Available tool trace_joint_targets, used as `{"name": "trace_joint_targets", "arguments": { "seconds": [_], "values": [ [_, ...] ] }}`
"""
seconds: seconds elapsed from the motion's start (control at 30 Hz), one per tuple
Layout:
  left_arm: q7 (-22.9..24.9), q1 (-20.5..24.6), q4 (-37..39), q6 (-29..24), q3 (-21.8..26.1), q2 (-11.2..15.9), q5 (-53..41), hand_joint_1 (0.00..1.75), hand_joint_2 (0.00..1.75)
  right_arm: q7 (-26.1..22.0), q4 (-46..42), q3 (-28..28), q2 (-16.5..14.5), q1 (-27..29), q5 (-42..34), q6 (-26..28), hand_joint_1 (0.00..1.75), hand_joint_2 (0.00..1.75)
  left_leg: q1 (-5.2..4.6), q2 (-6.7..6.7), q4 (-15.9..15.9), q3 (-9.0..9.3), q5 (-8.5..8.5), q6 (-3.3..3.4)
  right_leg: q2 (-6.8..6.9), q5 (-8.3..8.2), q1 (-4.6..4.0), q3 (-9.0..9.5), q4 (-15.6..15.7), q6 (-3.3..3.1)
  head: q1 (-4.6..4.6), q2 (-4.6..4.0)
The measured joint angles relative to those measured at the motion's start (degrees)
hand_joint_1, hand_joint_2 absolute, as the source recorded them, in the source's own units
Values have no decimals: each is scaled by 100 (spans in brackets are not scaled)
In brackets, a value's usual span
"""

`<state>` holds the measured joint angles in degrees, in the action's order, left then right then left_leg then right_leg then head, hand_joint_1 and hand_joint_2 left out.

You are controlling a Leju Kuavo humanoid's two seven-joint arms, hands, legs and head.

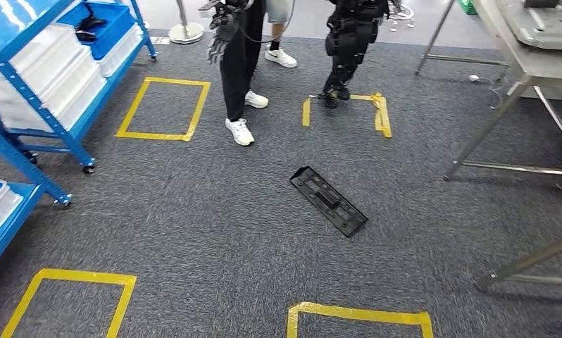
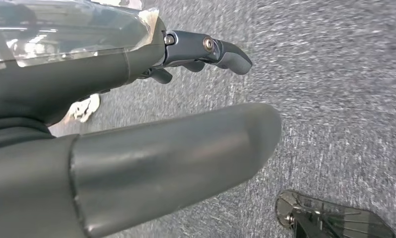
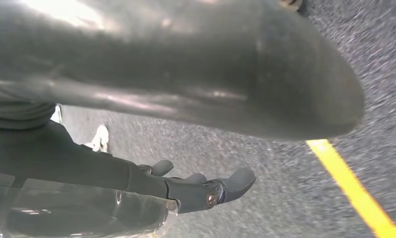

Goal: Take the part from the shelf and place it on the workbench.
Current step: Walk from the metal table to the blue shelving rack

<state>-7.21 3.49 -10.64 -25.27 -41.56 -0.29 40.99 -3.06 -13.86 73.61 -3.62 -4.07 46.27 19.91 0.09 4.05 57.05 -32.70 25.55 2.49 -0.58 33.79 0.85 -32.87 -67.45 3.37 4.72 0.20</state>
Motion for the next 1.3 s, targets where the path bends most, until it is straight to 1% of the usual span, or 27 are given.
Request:
{"name": "trace_joint_targets", "arguments": {
  "seconds": [0.03, 0.1, 0.13, 0.2, 0.23, 0.27, 0.33, 0.4, 0.43, 0.47, 0.5, 0.57, 0.63, 0.7, 0.73, 0.8, 0.87, 0.9, 0.93, 0.97, 1.0, 1.07, 1.1, 1.13, 1.17, 1.23, 1.3],
  "values": [
    [0, 1, 0, 0, -1, 1, -2, 0, 0, -4, 0, 0, 4, -7, 0, 0, 0, 0, 3, 77, 7, -6, -10, -20, -142, -168, 28, 195, 433, 48, -3, 0],
    [0, 6, 0, 1, -1, 3, -4, 0, 0, -9, 1, 0, 5, -19, -1, 0, 0, 0, -13, 211, 29, -37, -28, -79, -355, -374, 48, 433, 1004, 39, -9, 0],
    [1, 5, 0, 2, -2, 4, -5, 0, 0, -10, 2, -1, 4, -22, -1, -1, 0, 0, -16, 266, 31, -60, -43, -116, -387, -388, 36, 450, 1062, -8, -11, 0],
    [2, -7, 2, 2, -3, 9, -5, 0, 0, -10, 2, -2, 3, -24, -7, -1, 0, 0, 0, 341, 33, -108, -71, -188, -249, -429, 23, 456, 1069, -115, -10, 0],
    [2, -16, 3, 2, -5, 9, -5, 0, 0, -10, 2, -3, 4, -29, -9, -1, 0, 0, 6, 272, 73, -142, -43, -213, -185, -450, 29, 459, 1078, -162, -8, 0],
    [2, -19, 4, 2, -7, 9, -5, 0, 0, -12, 2, -3, 4, -30, -11, -1, 0, 0, 6, 129, 212, -216, 58, -234, -112, -471, 40, 459, 1090, -213, 6, 0],
    [2, -7, 4, 3, -12, 3, -7, 0, 0, -14, 2, -4, 9, -19, -12, -1, 0, 0, 4, -224, 836, -511, 444, -267, 52, -484, 27, 436, 1098, -279, 31, 0],
    [2, 1, 4, 5, -15, -1, -8, 0, 0, -15, 2, -3, 14, 6, -14, -1, 0, 0, 19, -362, 1567, -848, 772, -299, 239, -480, -2, 412, 1096, -303, 39, 0],
    [3, -5, 4, 7, -16, -2, -8, 0, 0, -15, 2, -2, 16, 11, -15, -1, 0, 0, 25, -382, 1718, -906, 795, -306, 329, -477, -11, 399, 1096, -307, 40, 0],
    [7, -15, 4, 10, -16, -3, -8, 0, 0, -15, 2, -2, 17, 11, -15, -2, 0, 0, 29, -402, 1626, -836, 704, -306, 405, -474, -14, 392, 1095, -309, 41, 0],
    [11, -25, 4, 14, -16, -3, -6, 0, 0, -14, 2, -3, 16, 6, -15, -2, 0, 0, 32, -448, 1323, -650, 541, -298, 477, -466, -15, 391, 1095, -308, 41, 0],
    [18, -28, 4, 21, -16, 1, -4, 0, 0, -13, 2, -3, 12, -4, -15, -1, 0, 0, 16, -694, 509, -160, 247, -258, 604, -436, -41, 428, 1090, -285, 40, 0],
    [19, -15, 3, 28, -16, 2, -3, 0, 0, -13, 2, -3, 10, -14, -15, 0, 0, 0, -27, -839, 97, 72, 168, -196, 717, -403, -74, 474, 1086, -233, 29, 0],
    [19, -16, 4, 39, -16, 3, -3, 0, 0, -13, 2, -4, 9, -36, -16, 0, 0, 0, -56, -714, 56, 69, 156, -120, 836, -386, -85, 510, 1105, -176, 23, 0],
    [19, -23, 4, 44, -17, 1, -3, 0, 0, -13, 2, -7, 11, -48, -15, 0, 0, 0, -48, -645, 23, 78, 131, -81, 807, -358, -79, 525, 1086, -149, 24, 0],
    [21, -20, 4, 44, -17, 1, -2, 0, 0, -13, 9, -11, 7, -53, -14, 0, 0, 0, -11, -511, -46, 103, 68, 1, 507, -158, -69, 383, 744, -143, 17, 0],
    [23, -6, 4, 44, -16, 3, -1, 0, 0, -10, 16, -12, 7, -27, -13, 2, 0, 0, 1, -362, -62, 81, 39, 41, 165, 179, -43, 17, -48, -185, 5, 0],
    [23, -4, 4, 46, -16, 3, -1, 0, 0, -9, 17, -11, 11, -11, -13, 4, 0, 0, 0, -275, -60, 72, 35, 45, 102, 297, -35, -168, -414, -183, 2, 0],
    [23, -9, 4, 48, -16, 2, 1, 0, 0, -8, 17, -11, 15, 0, -13, 7, 0, 0, 0, -189, -57, 69, 32, 44, 80, 330, -26, -281, -610, -154, 1, 0],
    [24, -14, 4, 50, -16, 1, 4, 0, 0, -8, 17, -10, 17, 5, -13, 9, 0, 0, 2, -105, -54, 75, 31, 40, 69, 265, -15, -290, -582, -101, 1, 0],
    [25, -18, 4, 51, -16, -1, 6, 0, 0, -8, 17, -10, 19, 6, -13, 10, 0, 0, 9, -19, -50, 86, 30, 33, 45, 102, 3, -181, -302, -32, 0, 0],
    [28, -15, 4, 53, -16, -2, 10, 0, 0, -8, 20, -10, 23, 6, -13, 13, 0, 0, 9, 149, -27, 94, 38, -12, -194, -284, 58, 169, 554, 81, -3, 0],
    [31, -13, 3, 54, -16, -2, 10, 0, 0, -8, 22, -11, 25, 7, -11, 15, 0, 0, 3, 224, -12, 79, 41, -46, -308, -410, 77, 293, 874, 86, -4, 0],
    [33, -14, 4, 54, -16, -2, 10, 0, 0, -8, 25, -11, 26, 5, -10, 16, 0, 0, -2, 289, -1, 55, 38, -83, -393, -466, 80, 356, 1036, 59, -2, 0],
    [35, -22, 4, 55, -16, -2, 10, 0, 0, -8, 26, -11, 27, 1, -11, 17, 0, 0, -2, 350, 4, 28, 26, -122, -395, -474, 65, 366, 1065, 7, -3, 0],
    [37, -51, 7, 54, -16, 3, 10, 0, 0, -8, 26, -12, 23, -12, -13, 19, 0, 0, 21, 409, 10, -18, 16, -183, -252, -503, 64, 382, 1072, -85, 3, 0],
    [39, -57, 10, 54, -17, 1, 10, 0, 0, -8, 25, -13, 20, -15, -13, 23, 0, 0, 21, 136, 283, -161, 203, -230, -95, -525, 87, 385, 1098, -187, 37, 0]
  ]
}}
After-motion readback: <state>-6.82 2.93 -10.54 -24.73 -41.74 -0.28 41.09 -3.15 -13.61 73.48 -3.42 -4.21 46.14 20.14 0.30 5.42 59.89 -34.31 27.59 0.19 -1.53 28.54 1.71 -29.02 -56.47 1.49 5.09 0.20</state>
